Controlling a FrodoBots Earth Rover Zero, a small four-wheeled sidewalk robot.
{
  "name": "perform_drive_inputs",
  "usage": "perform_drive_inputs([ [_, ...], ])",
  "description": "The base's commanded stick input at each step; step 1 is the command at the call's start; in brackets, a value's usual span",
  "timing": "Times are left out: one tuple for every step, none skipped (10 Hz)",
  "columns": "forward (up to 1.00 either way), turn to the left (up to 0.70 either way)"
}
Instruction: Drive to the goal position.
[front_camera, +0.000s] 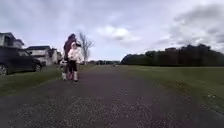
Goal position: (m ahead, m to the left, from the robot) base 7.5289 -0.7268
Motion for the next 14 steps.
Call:
perform_drive_inputs([
  [0.07,0.00],
  [0.08,0.00],
  [0.08,0.00],
  [0.08,0.00],
  [0.07,0.00],
  [0.09,0.00],
  [0.08,0.00],
  [0.08,0.00],
  [0.08,0.00],
  [0.09,0.00],
  [0.08,0.00],
  [0.08,0.00],
  [0.09,0.00],
  [0.08,0.00],
])
